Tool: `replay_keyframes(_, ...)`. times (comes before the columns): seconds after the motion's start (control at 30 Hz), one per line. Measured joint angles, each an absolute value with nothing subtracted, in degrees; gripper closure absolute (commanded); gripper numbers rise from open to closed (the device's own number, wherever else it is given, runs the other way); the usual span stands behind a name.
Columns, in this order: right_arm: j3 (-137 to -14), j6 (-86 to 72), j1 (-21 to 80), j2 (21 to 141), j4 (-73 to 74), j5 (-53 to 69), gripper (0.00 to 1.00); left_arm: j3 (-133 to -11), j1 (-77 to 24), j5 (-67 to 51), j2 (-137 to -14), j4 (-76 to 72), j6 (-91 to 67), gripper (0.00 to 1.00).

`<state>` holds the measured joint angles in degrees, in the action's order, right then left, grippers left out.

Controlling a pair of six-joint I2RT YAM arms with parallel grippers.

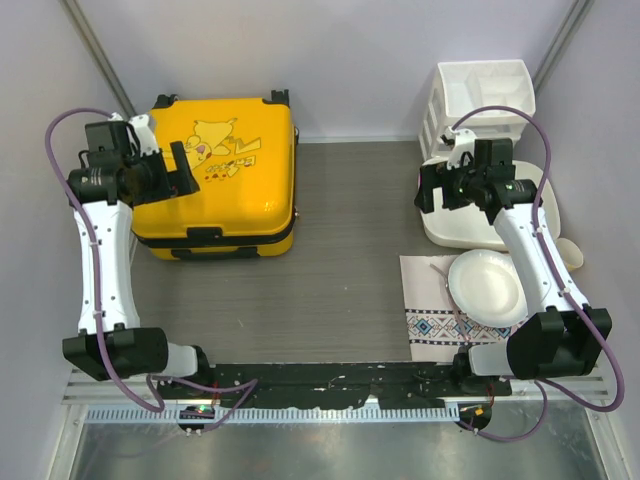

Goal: Open, take out, and arrange the luggage

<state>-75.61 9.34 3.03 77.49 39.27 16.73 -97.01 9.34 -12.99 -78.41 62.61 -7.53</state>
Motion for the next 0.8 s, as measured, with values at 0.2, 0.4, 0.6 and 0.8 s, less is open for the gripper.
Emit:
replay_keyframes(0.2,-75.61,9.37,3.79,77.52,39.44,17.08,0.02,-109.34,15.09,-13.54,-87.90,63.24,-7.53,0.01)
replay_keyframes(0.4,-75.61,9.41,5.72,78.32,39.57,17.08,0.02,-130.82,23.59,-13.82,-105.21,63.64,-7.07,0.00)
replay_keyframes(0.6,-75.64,10.02,8.36,80.47,39.51,16.23,0.02,-134.10,27.07,-11.49,-112.84,61.04,-6.79,0.00)
replay_keyframes(0.8,-76.38,10.22,9.85,84.27,39.53,14.96,0.01,-132.97,27.16,-7.35,-118.10,55.40,-5.06,0.00)
